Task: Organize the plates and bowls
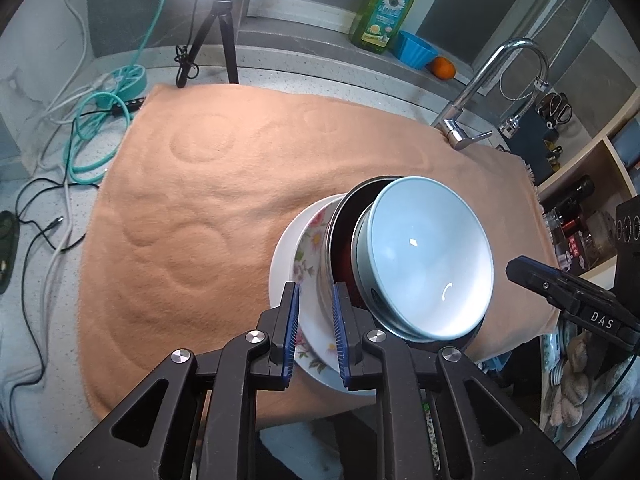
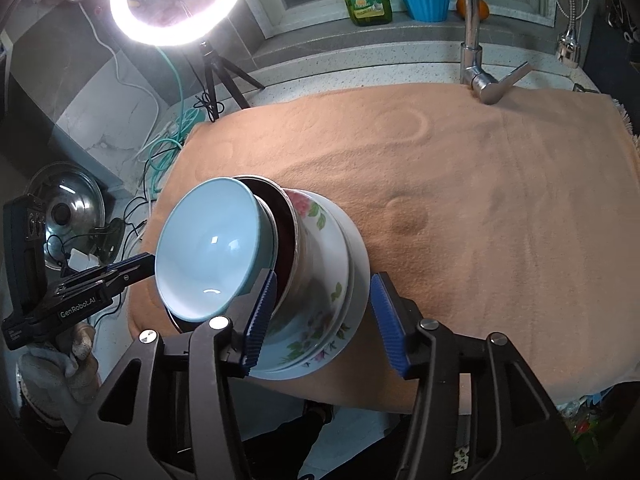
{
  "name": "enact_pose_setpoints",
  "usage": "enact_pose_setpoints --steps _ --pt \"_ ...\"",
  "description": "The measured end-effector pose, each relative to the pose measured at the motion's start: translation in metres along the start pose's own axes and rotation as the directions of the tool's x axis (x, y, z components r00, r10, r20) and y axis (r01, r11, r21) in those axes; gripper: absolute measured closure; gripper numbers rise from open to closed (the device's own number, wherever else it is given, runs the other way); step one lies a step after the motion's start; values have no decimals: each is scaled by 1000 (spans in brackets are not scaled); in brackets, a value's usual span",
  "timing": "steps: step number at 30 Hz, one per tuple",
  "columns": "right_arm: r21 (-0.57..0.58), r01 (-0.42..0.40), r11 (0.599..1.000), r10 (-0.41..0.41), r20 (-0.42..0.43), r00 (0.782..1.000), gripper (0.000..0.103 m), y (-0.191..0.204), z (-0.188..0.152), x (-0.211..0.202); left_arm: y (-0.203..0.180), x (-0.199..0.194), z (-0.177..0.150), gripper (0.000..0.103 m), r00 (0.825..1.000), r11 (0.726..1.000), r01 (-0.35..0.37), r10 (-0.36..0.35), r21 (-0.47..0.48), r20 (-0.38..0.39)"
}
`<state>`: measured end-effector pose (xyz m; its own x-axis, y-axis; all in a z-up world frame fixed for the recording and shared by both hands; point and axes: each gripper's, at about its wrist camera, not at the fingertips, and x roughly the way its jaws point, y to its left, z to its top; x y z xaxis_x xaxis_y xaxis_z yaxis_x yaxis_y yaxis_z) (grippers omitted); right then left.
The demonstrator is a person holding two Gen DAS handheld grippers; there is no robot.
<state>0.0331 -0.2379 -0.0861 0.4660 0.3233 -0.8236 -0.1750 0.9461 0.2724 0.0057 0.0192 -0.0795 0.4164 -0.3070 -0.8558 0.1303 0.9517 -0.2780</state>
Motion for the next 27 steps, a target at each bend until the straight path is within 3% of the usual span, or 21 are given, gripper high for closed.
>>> enact_pose_setpoints --steps 3,5,9,18,22,27 --pt "-20 26 999 -26 22 999 49 6 -5 -7 0 -5 -5 75 1000 1000 -3 3 0 13" --pt "-40 47 998 -46 41 998 41 10 -8 -12 -2 -9 -10 73 1000 1000 -10 10 7 24" --pt "-66 86 994 -81 81 993 32 18 -15 -22 -7 -20 -18 53 998 999 -29 27 23 60" --pt "-114 179 977 -158 168 973 25 36 -29 -42 -28 -39 -30 40 987 992 -88 75 94 139" --pt "-119 211 970 -183 213 960 19 41 -34 -51 -36 -43 -32 39 983 988 -108 89 113 159" --pt "-104 222 970 -192 241 951 18 43 -40 -60 -41 -43 -35 38 982 986 -120 101 116 161"
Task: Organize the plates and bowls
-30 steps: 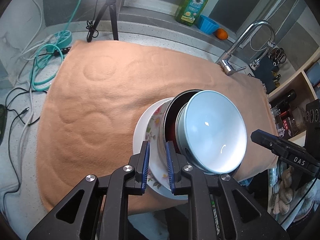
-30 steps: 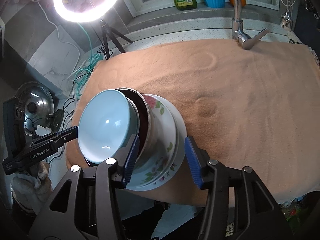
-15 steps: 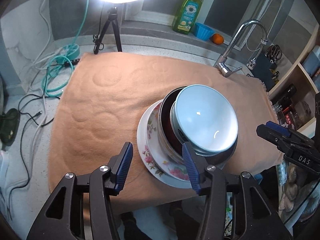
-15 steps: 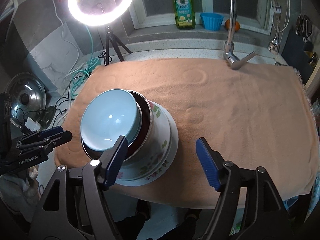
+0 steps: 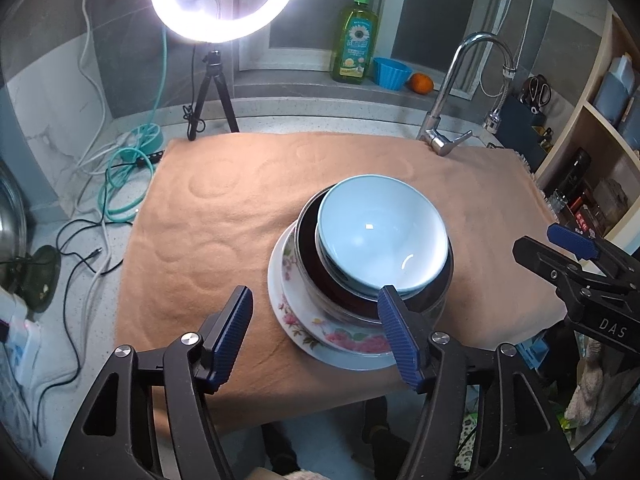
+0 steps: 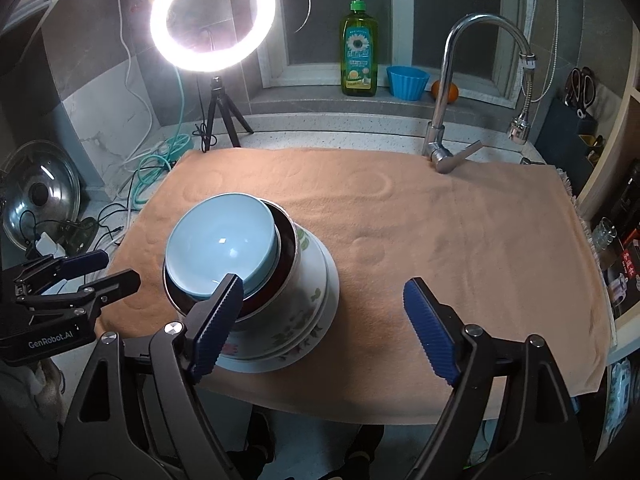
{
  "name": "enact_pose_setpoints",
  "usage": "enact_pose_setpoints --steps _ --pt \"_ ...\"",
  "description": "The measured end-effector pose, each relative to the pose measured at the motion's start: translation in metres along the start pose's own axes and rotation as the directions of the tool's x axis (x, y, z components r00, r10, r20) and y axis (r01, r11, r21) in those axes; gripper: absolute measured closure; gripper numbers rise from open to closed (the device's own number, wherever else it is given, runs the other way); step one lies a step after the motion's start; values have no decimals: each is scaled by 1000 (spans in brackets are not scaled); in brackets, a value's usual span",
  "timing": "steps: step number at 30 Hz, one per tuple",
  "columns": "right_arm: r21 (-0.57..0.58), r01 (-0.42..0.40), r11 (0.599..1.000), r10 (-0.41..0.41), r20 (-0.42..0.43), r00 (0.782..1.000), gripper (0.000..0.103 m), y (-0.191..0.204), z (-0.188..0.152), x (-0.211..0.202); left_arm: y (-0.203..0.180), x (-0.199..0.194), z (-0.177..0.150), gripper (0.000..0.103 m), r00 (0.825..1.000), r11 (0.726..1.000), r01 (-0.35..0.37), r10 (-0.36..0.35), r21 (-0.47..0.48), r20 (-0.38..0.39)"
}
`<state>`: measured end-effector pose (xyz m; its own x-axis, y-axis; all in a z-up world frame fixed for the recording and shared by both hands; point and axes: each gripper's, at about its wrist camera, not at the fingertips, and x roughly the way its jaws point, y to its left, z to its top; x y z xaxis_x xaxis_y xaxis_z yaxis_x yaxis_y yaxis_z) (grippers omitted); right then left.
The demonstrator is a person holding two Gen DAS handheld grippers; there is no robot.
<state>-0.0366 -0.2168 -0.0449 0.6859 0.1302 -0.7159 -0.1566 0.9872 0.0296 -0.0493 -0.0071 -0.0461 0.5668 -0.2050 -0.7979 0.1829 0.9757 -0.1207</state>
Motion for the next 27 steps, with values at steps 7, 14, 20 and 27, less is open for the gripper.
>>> enact_pose_setpoints --steps 7,14,20,27 --pt "-8 12 1000 -12 20 1000 14 3 0 -5 1 -4 1 38 1000 1000 -5 5 -12 8" --pt "-21 26 999 -25 42 999 14 7 0 -9 2 -5 4 38 1000 1000 -7 7 -23 12" --pt "-24 25 999 -24 44 999 14 11 1 -11 0 -7 5 38 1000 1000 -5 5 -19 18" --pt "-23 23 999 -22 42 999 14 11 0 -11 0 -8 5 38 1000 1000 -11 11 -17 19"
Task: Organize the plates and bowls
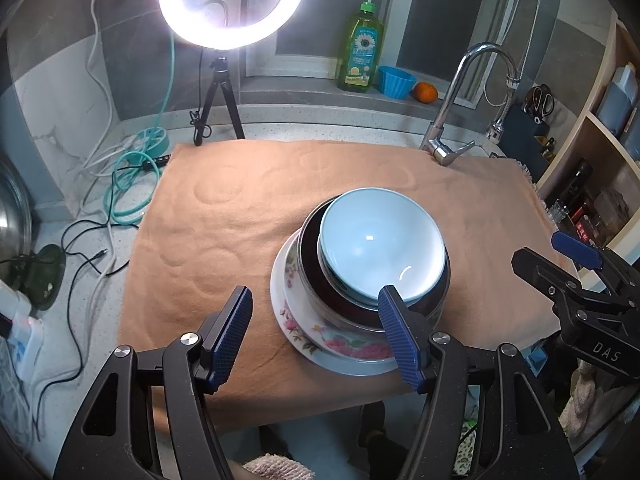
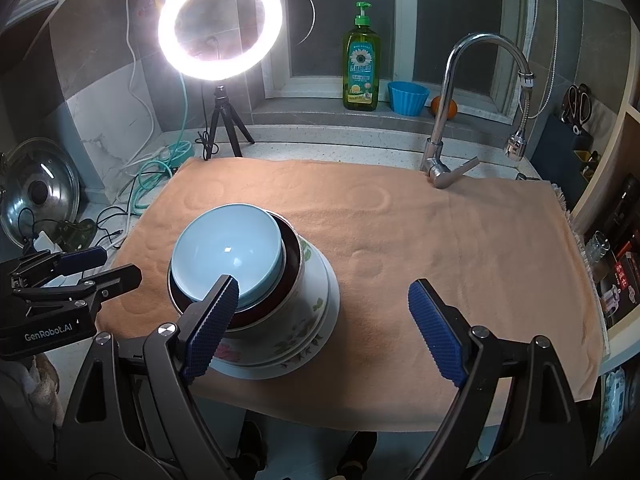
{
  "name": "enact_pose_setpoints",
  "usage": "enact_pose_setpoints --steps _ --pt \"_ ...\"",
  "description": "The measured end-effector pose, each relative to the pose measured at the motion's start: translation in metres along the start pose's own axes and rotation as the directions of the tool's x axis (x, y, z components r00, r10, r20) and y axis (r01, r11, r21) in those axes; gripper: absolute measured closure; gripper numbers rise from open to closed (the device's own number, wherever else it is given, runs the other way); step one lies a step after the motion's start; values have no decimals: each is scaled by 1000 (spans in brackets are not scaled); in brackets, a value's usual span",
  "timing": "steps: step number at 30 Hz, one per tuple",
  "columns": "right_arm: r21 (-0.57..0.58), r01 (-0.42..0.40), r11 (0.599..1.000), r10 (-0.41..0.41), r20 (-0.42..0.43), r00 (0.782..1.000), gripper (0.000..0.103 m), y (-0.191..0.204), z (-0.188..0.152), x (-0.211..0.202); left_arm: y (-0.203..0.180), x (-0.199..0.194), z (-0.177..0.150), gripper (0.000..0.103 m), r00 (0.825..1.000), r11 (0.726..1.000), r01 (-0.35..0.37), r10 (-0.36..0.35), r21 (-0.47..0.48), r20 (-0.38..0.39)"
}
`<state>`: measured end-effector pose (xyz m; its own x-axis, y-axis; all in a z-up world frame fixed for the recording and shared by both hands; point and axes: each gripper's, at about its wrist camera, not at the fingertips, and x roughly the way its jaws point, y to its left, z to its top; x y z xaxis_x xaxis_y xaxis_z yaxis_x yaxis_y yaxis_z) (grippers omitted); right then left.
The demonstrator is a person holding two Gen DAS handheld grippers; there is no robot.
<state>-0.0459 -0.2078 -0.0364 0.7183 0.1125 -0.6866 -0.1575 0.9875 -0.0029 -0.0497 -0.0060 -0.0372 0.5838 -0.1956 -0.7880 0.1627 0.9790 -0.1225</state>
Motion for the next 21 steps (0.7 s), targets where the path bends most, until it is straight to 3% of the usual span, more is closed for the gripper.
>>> enact_pose_setpoints --steps 21 --pt "-1 6 1000 -6 3 1000 14 -1 -1 -1 -4 -1 1 38 1000 1000 -5 5 16 8"
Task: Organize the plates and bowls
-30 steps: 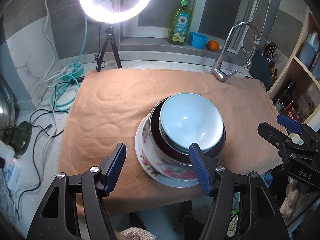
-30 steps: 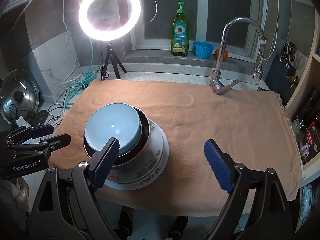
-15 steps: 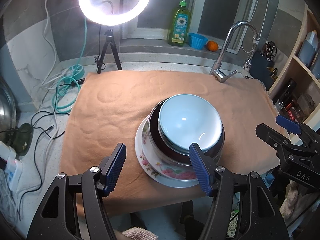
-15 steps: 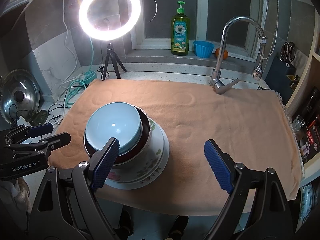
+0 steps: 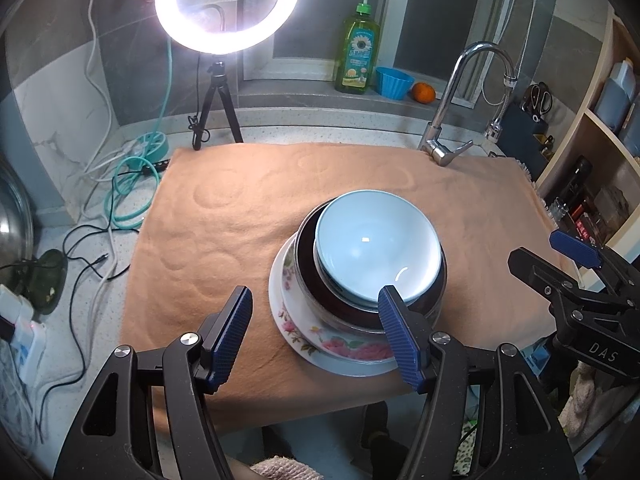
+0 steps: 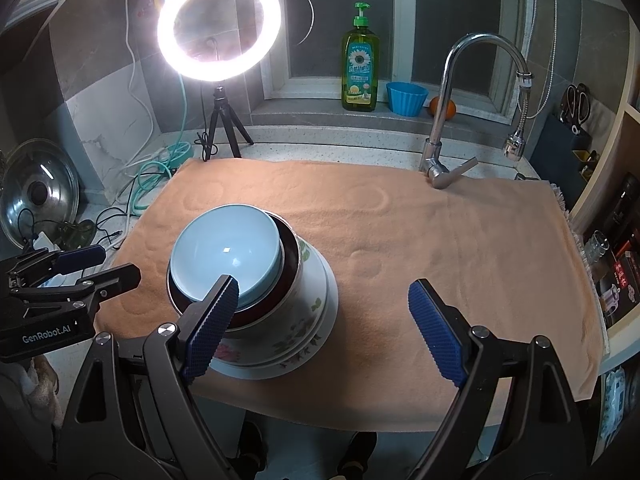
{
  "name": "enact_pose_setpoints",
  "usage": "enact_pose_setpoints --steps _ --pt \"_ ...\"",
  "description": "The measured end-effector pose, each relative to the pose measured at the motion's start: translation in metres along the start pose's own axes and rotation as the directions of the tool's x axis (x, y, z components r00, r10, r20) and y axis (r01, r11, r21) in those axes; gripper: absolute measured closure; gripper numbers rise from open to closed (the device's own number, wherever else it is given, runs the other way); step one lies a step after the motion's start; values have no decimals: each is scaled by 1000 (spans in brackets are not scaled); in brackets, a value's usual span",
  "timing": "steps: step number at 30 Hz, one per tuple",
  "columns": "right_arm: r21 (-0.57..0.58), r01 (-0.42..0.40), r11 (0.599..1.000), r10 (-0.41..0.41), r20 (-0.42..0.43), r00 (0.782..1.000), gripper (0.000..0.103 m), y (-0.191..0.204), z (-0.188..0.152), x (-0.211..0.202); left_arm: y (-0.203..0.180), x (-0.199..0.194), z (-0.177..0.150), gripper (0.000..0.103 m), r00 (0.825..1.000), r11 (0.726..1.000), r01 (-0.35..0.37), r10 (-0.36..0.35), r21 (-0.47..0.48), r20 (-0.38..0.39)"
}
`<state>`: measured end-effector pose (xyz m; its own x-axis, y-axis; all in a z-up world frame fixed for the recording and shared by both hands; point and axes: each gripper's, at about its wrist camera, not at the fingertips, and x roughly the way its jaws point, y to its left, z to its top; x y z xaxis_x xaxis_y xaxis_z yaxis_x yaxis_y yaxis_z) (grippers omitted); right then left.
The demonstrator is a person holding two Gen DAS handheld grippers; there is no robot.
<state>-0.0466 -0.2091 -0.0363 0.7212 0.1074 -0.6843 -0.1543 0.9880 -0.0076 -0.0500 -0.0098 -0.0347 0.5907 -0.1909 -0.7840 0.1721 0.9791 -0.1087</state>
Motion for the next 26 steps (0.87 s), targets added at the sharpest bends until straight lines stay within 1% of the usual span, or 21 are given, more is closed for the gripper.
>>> enact_pose_setpoints --steps 13,26 --pt "1 1 1000 -1 -4 1000 14 1 0 0 1 0 2 38 1000 1000 -4 4 -3 1" --pt "-1 -5 1000 5 -18 1000 14 1 1 8 7 5 6 38 1000 1000 -12 12 -15 2"
